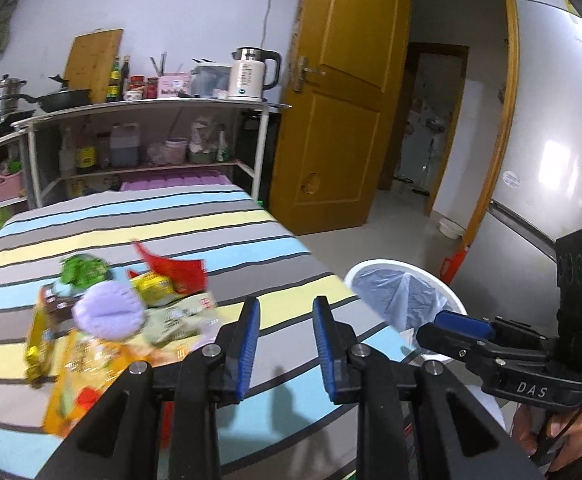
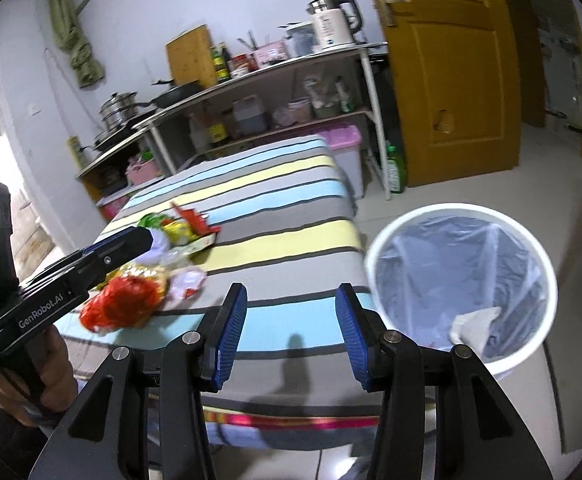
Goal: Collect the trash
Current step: 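Grasp the red plastic bag with the left tool while the right tool grasps the clear cup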
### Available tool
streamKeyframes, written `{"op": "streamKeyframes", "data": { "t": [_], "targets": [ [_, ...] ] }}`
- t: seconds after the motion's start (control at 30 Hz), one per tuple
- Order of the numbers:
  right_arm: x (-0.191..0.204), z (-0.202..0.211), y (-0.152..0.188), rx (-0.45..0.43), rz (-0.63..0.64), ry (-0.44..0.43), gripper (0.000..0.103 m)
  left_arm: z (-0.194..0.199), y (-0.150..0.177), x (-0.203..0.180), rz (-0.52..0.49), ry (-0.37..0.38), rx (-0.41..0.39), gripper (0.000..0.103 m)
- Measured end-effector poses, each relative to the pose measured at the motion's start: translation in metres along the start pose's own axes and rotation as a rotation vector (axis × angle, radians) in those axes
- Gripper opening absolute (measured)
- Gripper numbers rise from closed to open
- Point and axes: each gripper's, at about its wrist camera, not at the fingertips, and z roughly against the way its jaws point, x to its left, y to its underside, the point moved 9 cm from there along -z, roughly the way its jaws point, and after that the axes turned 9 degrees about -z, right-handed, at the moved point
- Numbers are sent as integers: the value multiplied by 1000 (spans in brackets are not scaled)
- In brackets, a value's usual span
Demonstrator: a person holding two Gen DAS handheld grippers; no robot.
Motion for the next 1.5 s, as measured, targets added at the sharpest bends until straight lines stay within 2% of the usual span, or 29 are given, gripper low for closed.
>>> {"op": "streamKeyframes", "data": {
  "t": [0.1,0.37,0.57,0.7,0.97,1.07,1.17,1.23,1.3,1.5],
  "targets": [
    [15,-4,6,15,23,-20,47,13,7,15,0,-28,-7,38],
    [42,-14,16,45,69,-56,47,41,32,55,-14,-125,-2,42],
    [56,-22,22,68,95,-75,47,42,48,75,-1,-147,21,48],
    [62,-29,25,82,108,-81,47,39,59,79,-15,-137,42,55],
    [69,-42,30,109,124,-82,47,18,78,74,-78,-85,102,58],
    [70,-45,32,116,127,-81,47,10,86,70,-113,-83,132,58],
    [70,-48,32,120,127,-78,47,7,90,72,-102,-89,140,58],
    [71,-51,33,122,128,-77,47,8,90,73,-86,-81,130,48],
    [72,-52,32,123,130,-78,47,11,89,74,-76,-79,123,42],
    [79,-59,29,121,142,-88,47,25,84,83,-12,-92,80,39]
  ]
}}
